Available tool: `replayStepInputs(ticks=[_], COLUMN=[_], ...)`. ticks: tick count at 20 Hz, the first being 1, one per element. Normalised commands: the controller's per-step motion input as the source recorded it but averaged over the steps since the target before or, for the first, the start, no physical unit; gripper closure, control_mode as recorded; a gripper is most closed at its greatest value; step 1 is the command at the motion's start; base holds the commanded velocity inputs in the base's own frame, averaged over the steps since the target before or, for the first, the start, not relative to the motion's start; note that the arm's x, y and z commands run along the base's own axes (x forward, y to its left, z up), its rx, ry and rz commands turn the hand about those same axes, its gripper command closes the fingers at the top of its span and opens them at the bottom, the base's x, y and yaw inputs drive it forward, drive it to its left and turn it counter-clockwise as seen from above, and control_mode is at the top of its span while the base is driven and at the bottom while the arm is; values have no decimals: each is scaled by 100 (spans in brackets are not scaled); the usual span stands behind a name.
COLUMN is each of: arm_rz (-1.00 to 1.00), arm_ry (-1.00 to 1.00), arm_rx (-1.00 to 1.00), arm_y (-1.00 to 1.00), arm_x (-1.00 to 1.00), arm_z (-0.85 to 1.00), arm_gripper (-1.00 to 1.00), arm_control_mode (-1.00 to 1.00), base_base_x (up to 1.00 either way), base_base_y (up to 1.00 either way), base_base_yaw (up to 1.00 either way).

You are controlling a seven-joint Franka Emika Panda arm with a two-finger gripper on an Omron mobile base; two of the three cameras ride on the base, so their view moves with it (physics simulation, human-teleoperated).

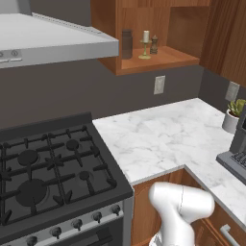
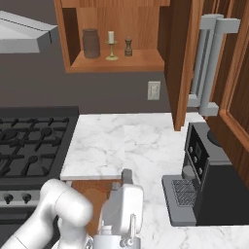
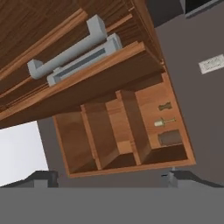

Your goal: Pick the jar and candle from the dining table and place them in the open cabinet. Close the cabinet after placing the objects.

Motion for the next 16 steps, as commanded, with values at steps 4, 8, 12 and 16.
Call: replayStepInputs(ticks=[4,8,12,16], arm_rz=[-12,-19,-21,-20], arm_ry=[-22,-15,-3,0], arm_rx=[0,0,0,-2], arm_y=[0,1,17,22], arm_x=[0,4,19,28], arm_z=[0,0,0,-1], arm_gripper=[-100,-100,-100,-100], arm_control_mode=[-100,-100,-100,-100], base_base_x=[0,0,0,0], base_base_y=[0,0,0,0], base_base_yaw=[0,0,0,0])
